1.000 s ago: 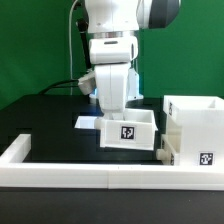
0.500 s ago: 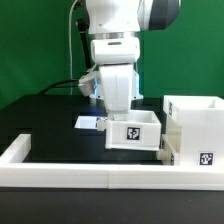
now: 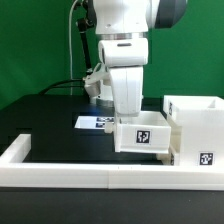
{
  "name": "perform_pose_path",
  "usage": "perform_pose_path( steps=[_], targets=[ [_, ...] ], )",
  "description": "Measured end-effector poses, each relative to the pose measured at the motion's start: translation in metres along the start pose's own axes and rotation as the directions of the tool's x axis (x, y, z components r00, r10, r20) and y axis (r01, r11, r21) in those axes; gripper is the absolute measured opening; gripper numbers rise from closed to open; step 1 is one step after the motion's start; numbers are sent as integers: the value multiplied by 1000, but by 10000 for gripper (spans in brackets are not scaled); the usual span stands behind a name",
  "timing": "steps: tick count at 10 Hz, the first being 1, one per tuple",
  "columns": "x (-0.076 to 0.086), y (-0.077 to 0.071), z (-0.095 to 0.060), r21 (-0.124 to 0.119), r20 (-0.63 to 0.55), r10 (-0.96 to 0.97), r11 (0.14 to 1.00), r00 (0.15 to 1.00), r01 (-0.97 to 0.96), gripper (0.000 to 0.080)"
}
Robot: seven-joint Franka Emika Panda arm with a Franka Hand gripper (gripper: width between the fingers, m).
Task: Assemble drawer
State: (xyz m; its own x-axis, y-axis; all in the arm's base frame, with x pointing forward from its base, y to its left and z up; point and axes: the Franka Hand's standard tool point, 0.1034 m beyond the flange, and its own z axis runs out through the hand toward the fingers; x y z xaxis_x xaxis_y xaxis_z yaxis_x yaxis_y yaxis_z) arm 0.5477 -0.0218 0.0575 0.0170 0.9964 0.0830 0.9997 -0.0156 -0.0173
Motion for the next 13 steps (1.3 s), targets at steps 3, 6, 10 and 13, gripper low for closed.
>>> perform_pose_path(
  steps=[3, 6, 10, 13],
  targets=[
    [4, -3, -1, 30, -2, -6, 1000, 1000, 6, 41],
    [8, -2, -1, 27, -4, -6, 1000, 1000, 6, 41],
    [4, -2, 0, 16, -7, 1, 1000, 1000, -1, 41],
    [4, -2, 0, 17, -8, -6, 1000, 1000, 6, 41]
  ],
)
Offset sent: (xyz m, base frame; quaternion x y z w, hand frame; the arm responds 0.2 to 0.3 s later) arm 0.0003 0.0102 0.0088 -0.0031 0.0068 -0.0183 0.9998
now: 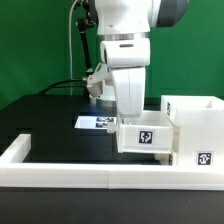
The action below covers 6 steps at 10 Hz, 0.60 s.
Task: Assemble drawer
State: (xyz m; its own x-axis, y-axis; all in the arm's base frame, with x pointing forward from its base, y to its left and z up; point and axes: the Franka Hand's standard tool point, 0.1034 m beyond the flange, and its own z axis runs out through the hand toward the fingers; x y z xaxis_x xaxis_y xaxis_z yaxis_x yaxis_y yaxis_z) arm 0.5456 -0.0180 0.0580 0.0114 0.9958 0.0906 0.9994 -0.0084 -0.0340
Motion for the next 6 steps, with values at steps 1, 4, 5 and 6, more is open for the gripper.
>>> perform_pose_path(
  steps=[1, 4, 5, 6],
  targets=[
    [1, 0, 0, -1, 0, -2, 1000, 1000, 2, 41],
    [6, 1, 0, -6, -2, -9, 1000, 1000, 9, 41],
    [7, 0, 1, -3, -2, -11, 1000, 1000, 11, 41],
    [7, 0, 1, -3, -2, -10, 1000, 1000, 10, 41]
  ],
)
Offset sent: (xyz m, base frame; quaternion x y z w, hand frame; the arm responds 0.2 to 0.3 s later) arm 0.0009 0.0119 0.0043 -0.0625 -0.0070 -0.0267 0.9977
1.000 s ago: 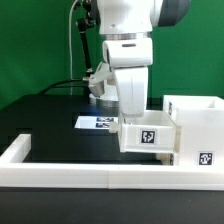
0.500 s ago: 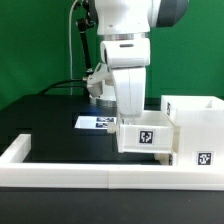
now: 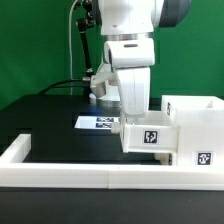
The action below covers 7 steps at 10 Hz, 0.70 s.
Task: Assemble drawer
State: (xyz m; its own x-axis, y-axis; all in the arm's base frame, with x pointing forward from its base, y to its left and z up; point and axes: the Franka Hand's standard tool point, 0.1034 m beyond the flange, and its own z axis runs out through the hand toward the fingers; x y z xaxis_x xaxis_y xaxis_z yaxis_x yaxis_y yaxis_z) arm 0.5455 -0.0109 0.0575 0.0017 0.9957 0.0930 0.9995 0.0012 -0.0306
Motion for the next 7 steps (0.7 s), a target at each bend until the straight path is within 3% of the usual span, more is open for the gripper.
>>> perform_pose_path(
  steps=[7],
  targets=[
    [7, 0, 1, 0, 7, -9, 1000, 1000, 9, 41]
  ],
)
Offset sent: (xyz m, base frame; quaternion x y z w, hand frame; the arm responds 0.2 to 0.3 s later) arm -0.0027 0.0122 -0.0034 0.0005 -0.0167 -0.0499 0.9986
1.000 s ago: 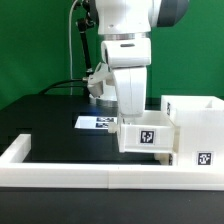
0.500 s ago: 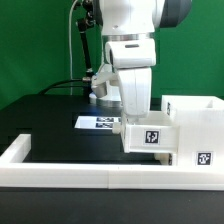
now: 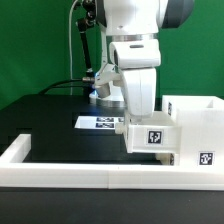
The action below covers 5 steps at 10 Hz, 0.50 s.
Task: Assemble drawer
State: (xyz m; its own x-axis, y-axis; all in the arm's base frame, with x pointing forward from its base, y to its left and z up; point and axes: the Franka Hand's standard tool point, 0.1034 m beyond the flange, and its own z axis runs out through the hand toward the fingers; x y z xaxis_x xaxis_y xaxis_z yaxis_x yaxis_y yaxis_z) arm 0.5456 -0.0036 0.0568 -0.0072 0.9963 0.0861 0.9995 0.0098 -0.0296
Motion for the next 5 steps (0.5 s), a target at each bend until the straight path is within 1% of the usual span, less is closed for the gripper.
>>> perform_pose_path(
  steps=[2, 3, 4, 5],
  targets=[
    [1, 0, 0, -1, 0, 8, 1000, 1000, -8, 41],
    [-1, 0, 0, -2, -4, 12, 1000, 1000, -12, 41],
    [-11, -1, -1, -1, -27, 47, 999, 998, -47, 41],
    [-14, -3, 0, 14, -24, 55, 998, 998, -54, 41]
  ],
)
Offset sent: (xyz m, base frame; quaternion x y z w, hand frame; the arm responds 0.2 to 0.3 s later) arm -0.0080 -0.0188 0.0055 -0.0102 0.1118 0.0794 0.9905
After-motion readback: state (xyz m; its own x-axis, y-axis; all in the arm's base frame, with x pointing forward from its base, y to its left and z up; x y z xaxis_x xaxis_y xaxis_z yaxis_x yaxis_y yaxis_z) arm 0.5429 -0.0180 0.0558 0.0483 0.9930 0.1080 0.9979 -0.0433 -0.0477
